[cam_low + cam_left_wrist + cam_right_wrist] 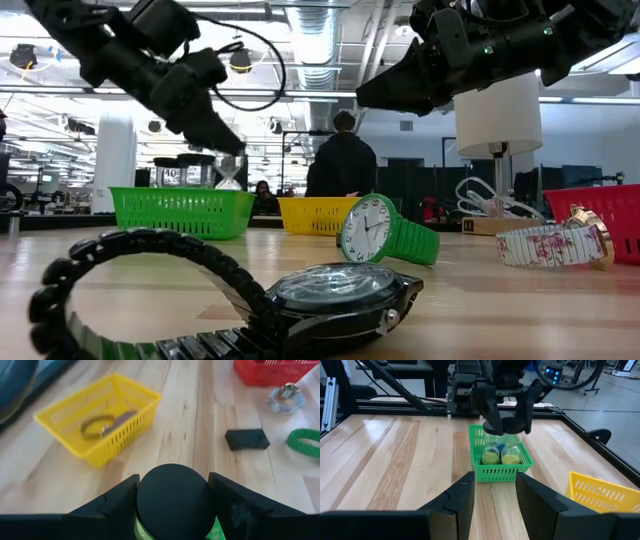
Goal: Pick & Place Office items
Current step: Put the green hourglass into the green basket
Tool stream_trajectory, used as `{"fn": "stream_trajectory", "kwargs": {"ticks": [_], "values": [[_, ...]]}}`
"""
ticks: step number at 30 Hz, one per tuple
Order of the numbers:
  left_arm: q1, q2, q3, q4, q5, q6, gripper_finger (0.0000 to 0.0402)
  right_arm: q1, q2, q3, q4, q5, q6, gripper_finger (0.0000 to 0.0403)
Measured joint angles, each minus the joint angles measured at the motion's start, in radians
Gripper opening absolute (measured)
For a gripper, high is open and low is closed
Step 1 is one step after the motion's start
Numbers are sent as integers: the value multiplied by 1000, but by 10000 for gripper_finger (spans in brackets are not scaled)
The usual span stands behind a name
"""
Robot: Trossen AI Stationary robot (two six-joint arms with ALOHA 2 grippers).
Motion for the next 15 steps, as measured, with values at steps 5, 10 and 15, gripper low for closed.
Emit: {"fn": "stream_trajectory", "kwargs": {"ticks": [5,10,15], "values": [[0,0,-38,0,-1,-57,212,0,0,0,0,0,0,134],[0,0,-45,5,-41,-61,241,0,0,0,1,0,0,134],[0,0,-45,8,-97,-49,281,-21,0,0,1,0,24,134]]}}
